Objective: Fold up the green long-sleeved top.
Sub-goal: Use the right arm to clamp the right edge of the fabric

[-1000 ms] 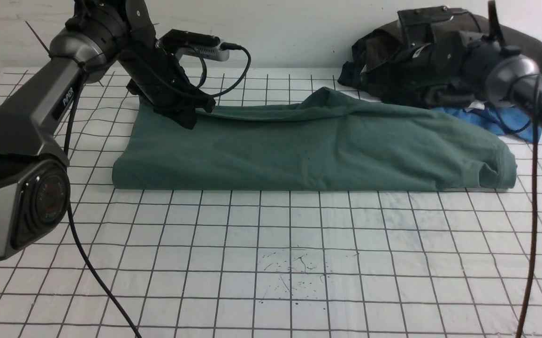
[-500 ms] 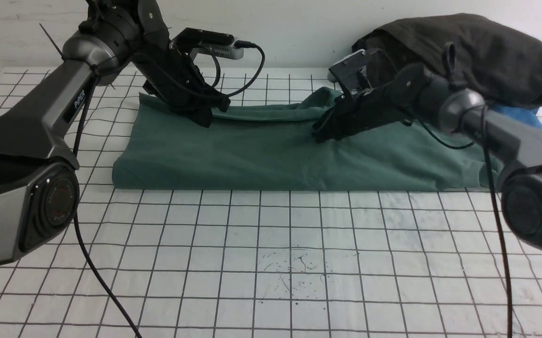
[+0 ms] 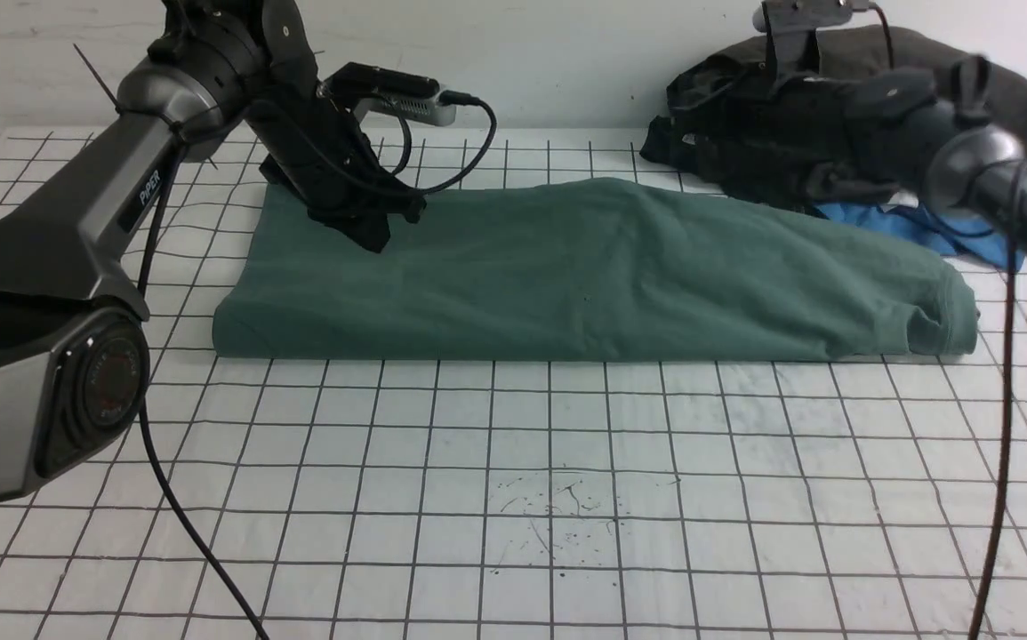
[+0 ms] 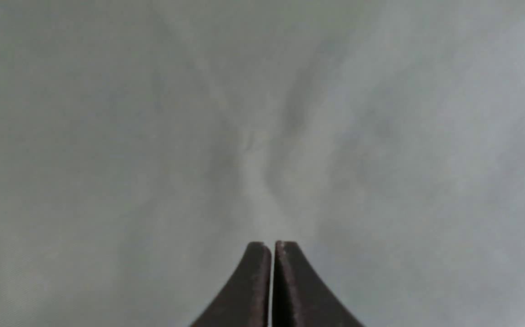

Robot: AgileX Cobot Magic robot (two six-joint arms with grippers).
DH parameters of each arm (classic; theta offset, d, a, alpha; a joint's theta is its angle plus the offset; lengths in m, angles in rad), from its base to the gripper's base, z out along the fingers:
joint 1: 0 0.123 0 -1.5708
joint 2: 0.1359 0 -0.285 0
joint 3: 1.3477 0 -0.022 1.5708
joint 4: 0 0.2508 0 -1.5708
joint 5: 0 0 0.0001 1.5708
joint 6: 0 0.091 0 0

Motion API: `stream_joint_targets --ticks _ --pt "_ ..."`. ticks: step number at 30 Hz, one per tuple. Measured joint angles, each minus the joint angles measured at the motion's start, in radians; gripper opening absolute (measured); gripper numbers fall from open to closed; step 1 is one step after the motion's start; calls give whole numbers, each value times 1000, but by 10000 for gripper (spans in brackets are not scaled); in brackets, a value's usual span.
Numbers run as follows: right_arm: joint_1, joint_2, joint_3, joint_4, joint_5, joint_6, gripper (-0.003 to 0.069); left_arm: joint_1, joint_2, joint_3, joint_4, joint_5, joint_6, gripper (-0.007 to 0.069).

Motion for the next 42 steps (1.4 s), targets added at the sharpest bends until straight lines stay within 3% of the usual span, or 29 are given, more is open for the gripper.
stream_joint_targets --ticks 1,2,3,5,8,13,15,20,25,29,32,38,42 --pt "-10 -26 -1 -89 103 83 31 0 -6 1 27 0 -1 -7" --pt "-24 -68 -6 -260 258 242 31 1 -24 4 66 5 -7 -7" --pt "-26 -72 -7 -283 276 262 31 1 -30 4 76 5 -7 -7" --pt "-48 -109 -10 -591 483 484 31 8 -76 4 118 6 -31 -7" --pt "-91 -104 -8 -894 619 653 31 14 -158 8 135 7 -59 -7" --pt "-223 -93 4 -1046 642 853 34 17 -389 136 130 10 -63 -7" --pt "-254 -94 4 -1052 642 887 35 17 -468 199 129 10 -58 -7" --pt "-327 -165 10 -955 646 915 85 17 -855 594 133 11 -12 -7" --pt "-325 -268 129 -844 643 867 280 17 -1188 1036 115 -118 -48 -7" --pt "-326 -262 281 -824 639 863 461 17 -1413 1329 107 -229 -58 -7" --pt "-325 -232 359 -821 605 876 551 17 -1557 1505 107 -320 -59 -7" --pt "-315 -190 377 -799 513 922 580 17 -1644 1620 107 -362 -60 -7" --pt "-311 -182 374 -700 475 872 516 17 -1606 1623 127 -389 -60 -7"
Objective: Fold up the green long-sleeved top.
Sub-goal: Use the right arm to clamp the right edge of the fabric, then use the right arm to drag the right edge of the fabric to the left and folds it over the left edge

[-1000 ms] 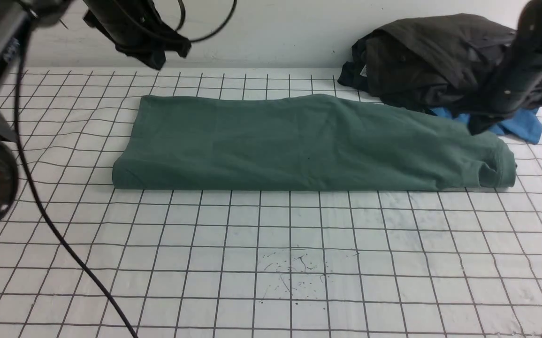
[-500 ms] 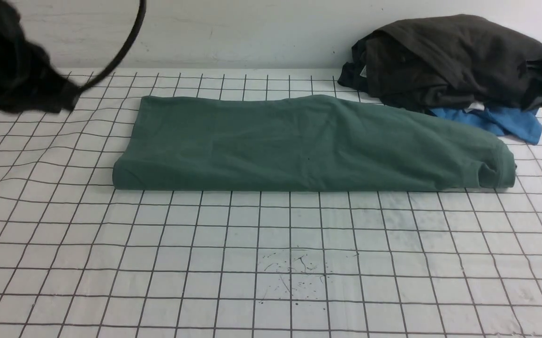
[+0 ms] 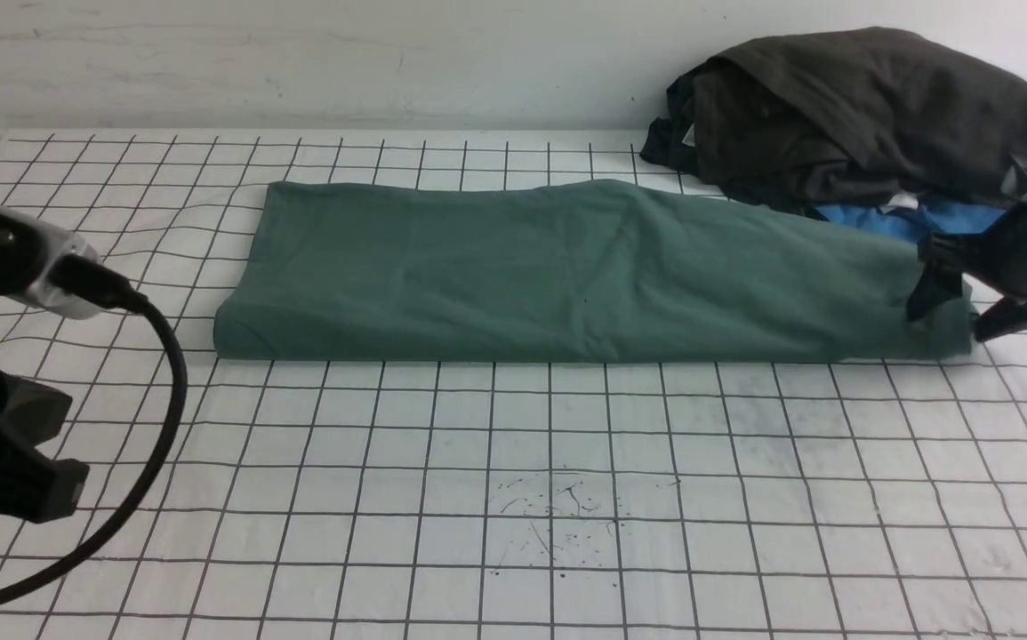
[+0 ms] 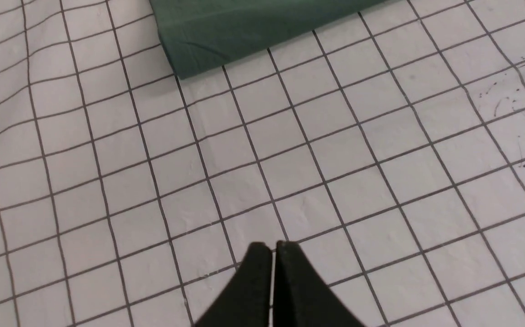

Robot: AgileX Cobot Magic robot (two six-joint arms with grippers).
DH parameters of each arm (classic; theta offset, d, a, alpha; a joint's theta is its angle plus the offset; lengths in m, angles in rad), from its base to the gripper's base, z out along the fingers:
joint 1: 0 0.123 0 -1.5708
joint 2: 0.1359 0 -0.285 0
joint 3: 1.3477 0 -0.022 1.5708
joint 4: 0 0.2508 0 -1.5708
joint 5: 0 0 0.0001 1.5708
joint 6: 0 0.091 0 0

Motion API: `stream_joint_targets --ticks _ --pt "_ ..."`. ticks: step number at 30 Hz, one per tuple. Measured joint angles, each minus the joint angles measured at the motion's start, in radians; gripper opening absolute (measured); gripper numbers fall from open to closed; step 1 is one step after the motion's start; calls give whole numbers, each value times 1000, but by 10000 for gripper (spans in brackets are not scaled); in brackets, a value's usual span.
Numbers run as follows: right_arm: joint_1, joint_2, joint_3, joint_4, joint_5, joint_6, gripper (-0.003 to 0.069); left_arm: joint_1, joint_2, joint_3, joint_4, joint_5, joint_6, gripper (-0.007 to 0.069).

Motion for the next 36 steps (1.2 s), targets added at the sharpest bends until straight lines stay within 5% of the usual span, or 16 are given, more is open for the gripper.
stream_joint_targets --ticks 11,14,17,20,26,36 --pt "6 -7 -1 20 15 -53 31 0 132 0 47 -13 0 -7" --pt "2 -43 -1 -109 62 -54 21 0 134 0 48 -6 0 -7" --pt "-6 -136 -1 -370 140 -36 21 0 135 0 47 14 0 -7" --pt "-24 -226 -1 -456 133 26 21 0 135 0 39 25 -6 -7" --pt "64 -358 -1 -404 73 40 21 0 135 0 16 25 -24 -7" --pt "561 -324 -2 -64 -206 49 21 0 135 0 -9 15 -30 -7"
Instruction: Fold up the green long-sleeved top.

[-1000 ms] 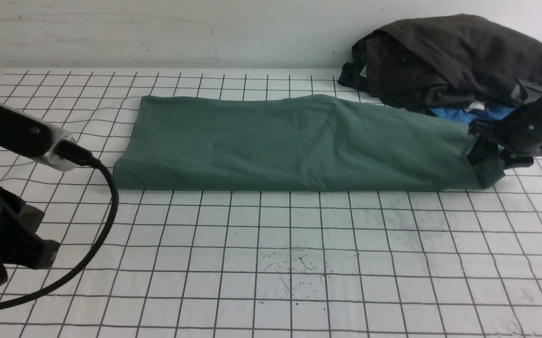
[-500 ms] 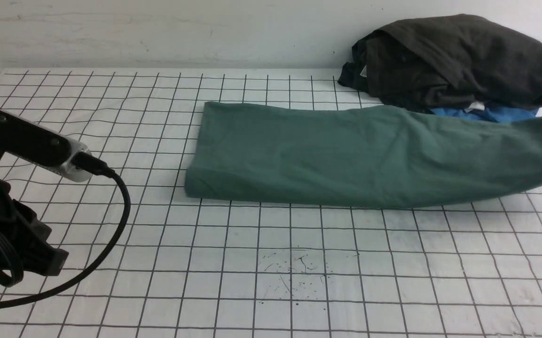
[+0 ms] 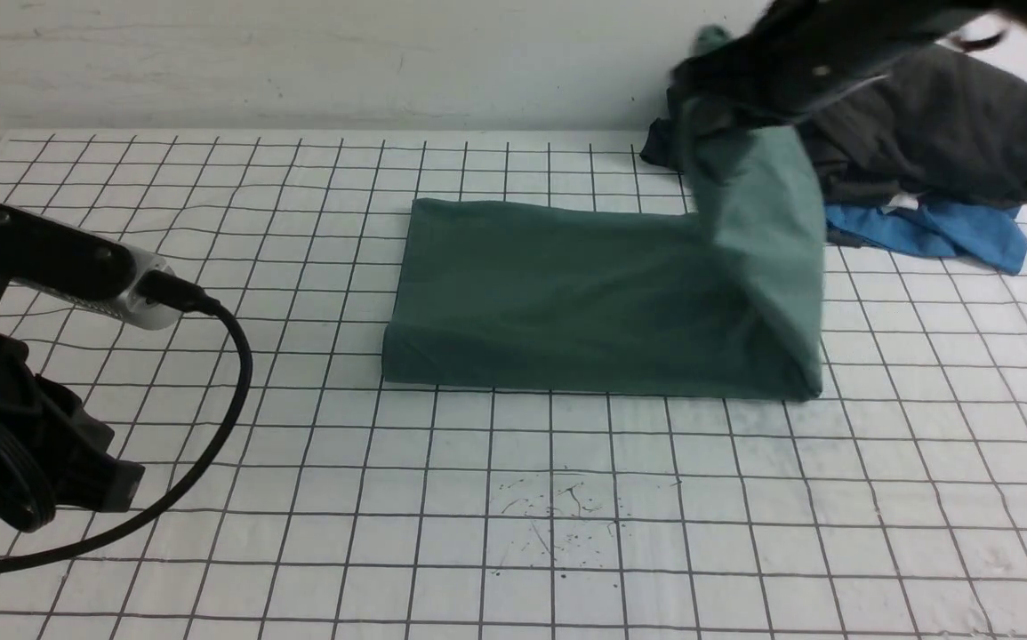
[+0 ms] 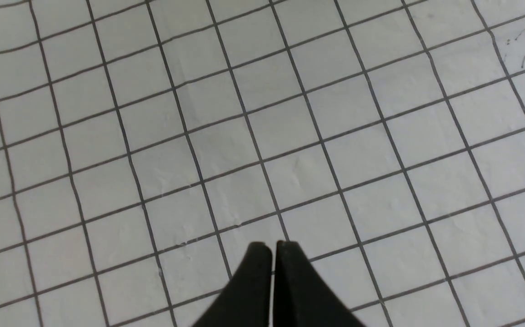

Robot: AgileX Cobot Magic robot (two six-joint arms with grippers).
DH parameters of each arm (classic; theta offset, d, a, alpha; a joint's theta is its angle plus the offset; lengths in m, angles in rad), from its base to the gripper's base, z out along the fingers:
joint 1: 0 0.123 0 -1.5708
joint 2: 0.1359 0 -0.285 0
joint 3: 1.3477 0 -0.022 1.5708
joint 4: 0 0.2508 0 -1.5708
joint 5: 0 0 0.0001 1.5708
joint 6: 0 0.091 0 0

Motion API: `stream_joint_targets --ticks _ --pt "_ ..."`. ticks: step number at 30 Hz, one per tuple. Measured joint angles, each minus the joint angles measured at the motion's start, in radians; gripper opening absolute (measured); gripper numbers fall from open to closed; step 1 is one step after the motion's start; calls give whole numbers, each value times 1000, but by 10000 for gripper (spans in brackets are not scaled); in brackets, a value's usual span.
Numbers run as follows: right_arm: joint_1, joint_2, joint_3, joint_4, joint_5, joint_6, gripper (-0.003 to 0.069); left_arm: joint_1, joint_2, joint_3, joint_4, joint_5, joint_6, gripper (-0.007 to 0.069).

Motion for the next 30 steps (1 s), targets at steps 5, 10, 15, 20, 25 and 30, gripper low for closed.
stream_joint_targets --ticks 5,10,15,20,25,30 --pt "158 158 0 49 -215 -1 21 0 0 0 0 0 -1 -7" --pt "186 293 -102 100 -264 11 31 0 0 1 -1 -1 -1 -7" --pt "186 379 -270 140 -222 12 118 0 0 1 -20 -10 -2 -7" --pt "186 392 -309 142 -171 14 283 0 0 1 -35 -20 -2 -7" --pt "186 382 -311 81 -142 14 347 0 0 1 -35 -20 -2 -7" --pt "197 408 -314 41 -113 14 218 0 0 2 -38 -25 -2 -7"
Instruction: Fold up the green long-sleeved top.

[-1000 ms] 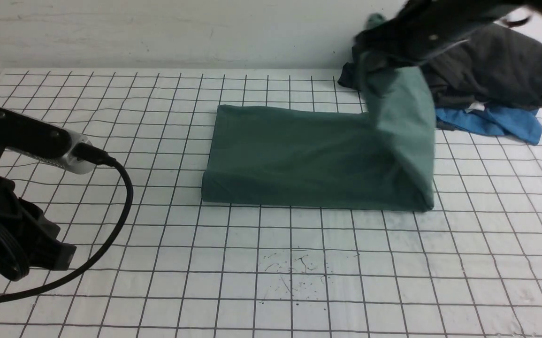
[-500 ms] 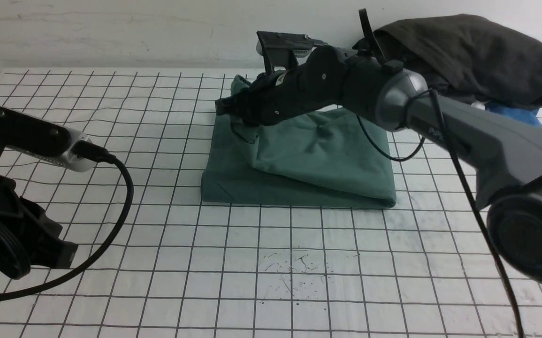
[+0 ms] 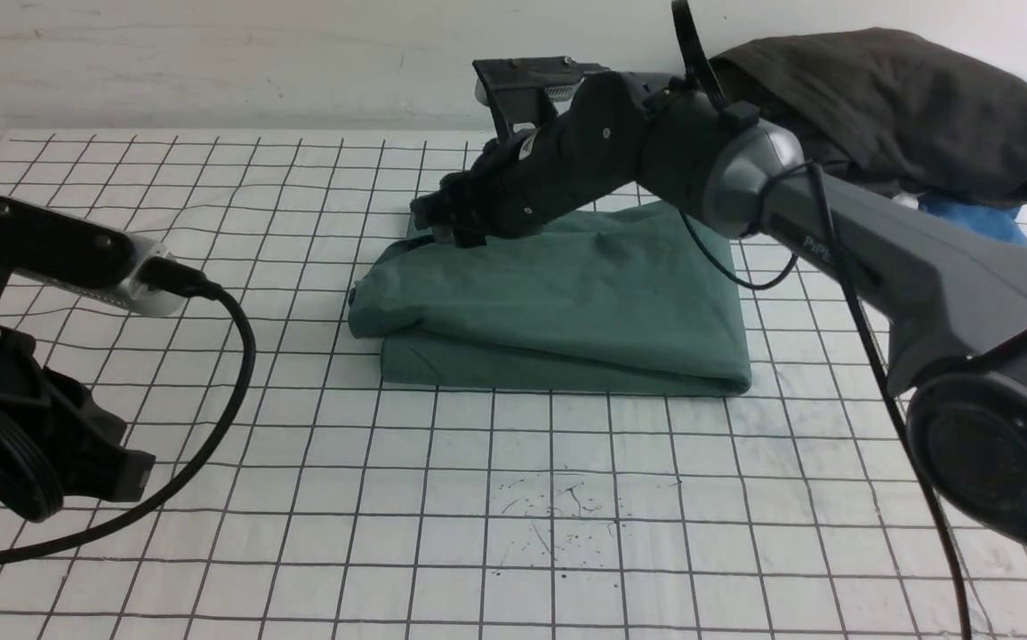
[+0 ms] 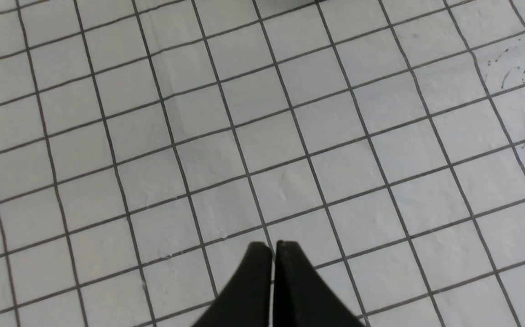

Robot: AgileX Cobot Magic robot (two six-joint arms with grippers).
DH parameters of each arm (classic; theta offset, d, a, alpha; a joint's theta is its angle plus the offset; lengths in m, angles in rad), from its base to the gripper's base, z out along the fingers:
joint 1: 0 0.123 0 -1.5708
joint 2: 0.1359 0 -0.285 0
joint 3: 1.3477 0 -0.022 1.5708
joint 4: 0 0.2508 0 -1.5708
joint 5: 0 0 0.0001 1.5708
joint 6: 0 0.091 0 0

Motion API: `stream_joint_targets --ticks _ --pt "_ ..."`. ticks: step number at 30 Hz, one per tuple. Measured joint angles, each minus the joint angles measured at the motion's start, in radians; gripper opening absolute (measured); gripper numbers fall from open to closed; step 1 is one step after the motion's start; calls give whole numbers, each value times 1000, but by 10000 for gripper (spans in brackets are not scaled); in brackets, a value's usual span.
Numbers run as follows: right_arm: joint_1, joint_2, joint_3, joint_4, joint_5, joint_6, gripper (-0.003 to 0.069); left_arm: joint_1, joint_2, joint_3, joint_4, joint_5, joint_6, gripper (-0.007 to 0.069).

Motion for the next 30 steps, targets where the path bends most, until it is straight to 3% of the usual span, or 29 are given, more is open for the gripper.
stream_joint_targets --ticks 5,8,12,17,19,24,30 --pt "57 69 -1 40 16 -33 43 0 -27 2 -4 -5 2 -7" --pt "98 72 -7 34 54 -116 -1 0 -99 4 -2 -32 8 -7" --pt "116 14 -61 -49 179 -188 -12 0 -248 12 20 -92 26 -7" --pt "113 -157 -140 -285 388 -201 -15 0 -463 115 60 -209 43 -7" --pt "98 -304 -124 -361 442 -171 -15 0 -575 247 67 -331 43 -7" --pt "63 -516 -2 -389 441 -134 -15 0 -691 407 67 -492 43 -7" --pt "13 -854 383 -428 447 -130 -15 0 -832 567 66 -704 43 -7"
